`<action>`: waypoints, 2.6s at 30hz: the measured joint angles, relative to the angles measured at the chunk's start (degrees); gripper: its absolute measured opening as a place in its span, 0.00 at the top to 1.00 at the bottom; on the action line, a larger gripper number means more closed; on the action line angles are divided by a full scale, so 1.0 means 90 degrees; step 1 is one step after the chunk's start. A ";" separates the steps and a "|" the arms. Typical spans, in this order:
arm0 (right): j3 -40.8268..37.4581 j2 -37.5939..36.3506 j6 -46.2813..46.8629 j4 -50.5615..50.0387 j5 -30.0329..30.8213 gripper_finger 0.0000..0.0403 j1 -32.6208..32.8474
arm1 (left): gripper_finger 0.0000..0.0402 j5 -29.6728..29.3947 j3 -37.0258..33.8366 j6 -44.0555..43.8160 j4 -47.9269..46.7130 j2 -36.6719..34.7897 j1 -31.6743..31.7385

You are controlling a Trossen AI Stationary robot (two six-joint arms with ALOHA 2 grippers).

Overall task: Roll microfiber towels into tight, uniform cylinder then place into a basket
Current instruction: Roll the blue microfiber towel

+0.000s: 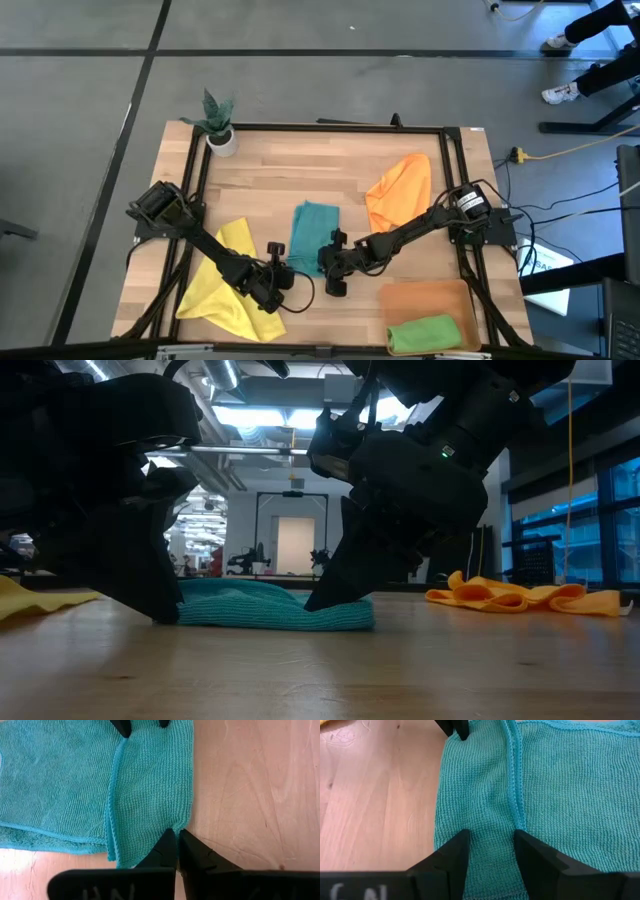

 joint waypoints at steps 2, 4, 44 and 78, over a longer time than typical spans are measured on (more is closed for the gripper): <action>0.0000 -0.0003 0.0000 -0.0002 0.0000 0.60 0.0000 | 1.00 0.0000 0.0000 -0.0001 0.0000 0.0000 0.0000; 0.0000 -0.0005 0.0000 -0.0002 0.0002 0.60 0.0002 | 1.00 0.0000 0.0000 -0.0003 0.0000 0.0002 -0.0002; 0.1954 -0.0011 -0.0535 -0.3026 0.0767 0.60 0.0523 | 1.00 0.0017 -0.0005 -0.0176 0.0001 0.0002 -0.0002; 0.0609 0.0194 -0.2679 -0.0930 0.1548 0.60 0.0968 | 1.00 0.0056 -0.0009 -0.0445 0.0000 0.0002 0.0000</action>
